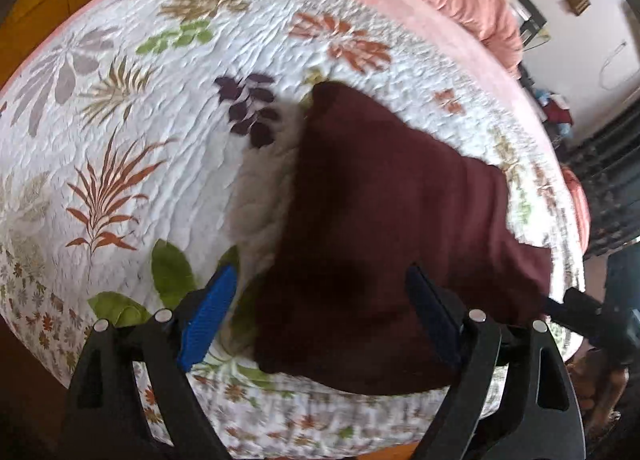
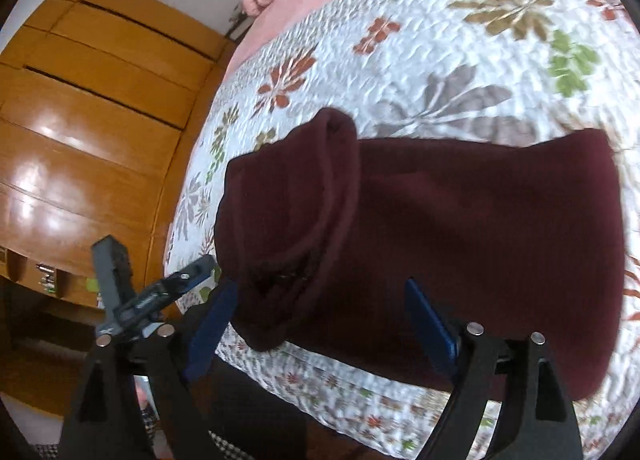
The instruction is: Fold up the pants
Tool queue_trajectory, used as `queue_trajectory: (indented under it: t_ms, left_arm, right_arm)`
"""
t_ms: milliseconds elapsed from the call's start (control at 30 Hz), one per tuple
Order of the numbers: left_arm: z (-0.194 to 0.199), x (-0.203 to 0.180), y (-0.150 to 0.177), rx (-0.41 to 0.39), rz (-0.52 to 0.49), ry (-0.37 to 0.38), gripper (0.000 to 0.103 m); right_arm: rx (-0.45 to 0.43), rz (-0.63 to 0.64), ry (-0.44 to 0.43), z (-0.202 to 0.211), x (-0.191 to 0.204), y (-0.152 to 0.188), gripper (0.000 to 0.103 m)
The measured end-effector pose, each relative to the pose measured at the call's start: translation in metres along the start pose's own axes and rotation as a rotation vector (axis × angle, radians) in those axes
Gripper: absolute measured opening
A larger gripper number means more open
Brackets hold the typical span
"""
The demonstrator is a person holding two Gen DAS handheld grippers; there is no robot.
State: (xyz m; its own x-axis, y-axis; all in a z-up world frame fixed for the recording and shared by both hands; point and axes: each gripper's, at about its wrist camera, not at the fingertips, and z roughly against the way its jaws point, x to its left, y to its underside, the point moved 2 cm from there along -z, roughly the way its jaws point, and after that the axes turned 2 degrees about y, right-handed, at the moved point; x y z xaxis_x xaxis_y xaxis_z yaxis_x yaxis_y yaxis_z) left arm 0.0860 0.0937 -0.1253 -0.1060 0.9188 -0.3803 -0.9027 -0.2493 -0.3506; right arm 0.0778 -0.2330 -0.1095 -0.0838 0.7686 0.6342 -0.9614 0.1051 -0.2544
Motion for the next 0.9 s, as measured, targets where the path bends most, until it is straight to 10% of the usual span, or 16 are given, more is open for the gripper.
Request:
queue_trajectory:
  t_ms: [300, 367, 433, 533, 600, 700, 900]
  left_arm:
    - [-0.029, 0.009, 0.006, 0.051, 0.004, -0.018, 0.085]
    - [-0.03, 0.012, 0.009, 0.049, 0.005, -0.008, 0.085]
    - [-0.031, 0.013, 0.008, 0.051, 0.005, -0.002, 0.085]
    - [-0.025, 0.016, 0.011, 0.055, 0.034, 0.023, 0.084]
    - [-0.024, 0.016, 0.012, 0.055, 0.033, 0.032, 0.084]
    - [-0.023, 0.016, 0.015, 0.057, 0.022, 0.033, 0.084]
    - [-0.017, 0.021, 0.015, 0.07, 0.078, 0.065, 0.085]
  right_arm:
    - [0.109, -0.068, -0.019, -0.056, 0.002, 0.001, 0.085]
    - [0.095, -0.068, -0.021, -0.058, 0.001, 0.0, 0.076]
    - [0.102, -0.073, -0.096, -0.056, 0.004, 0.001, 0.044]
    - [0.094, -0.064, -0.09, -0.055, 0.008, 0.001, 0.048]
    - [0.097, -0.092, -0.078, -0.058, 0.007, 0.001, 0.07]
    - [0.101, -0.098, -0.069, -0.067, 0.008, 0.001, 0.068]
    - [0.088, -0.067, -0.103, -0.059, 0.013, -0.001, 0.028]
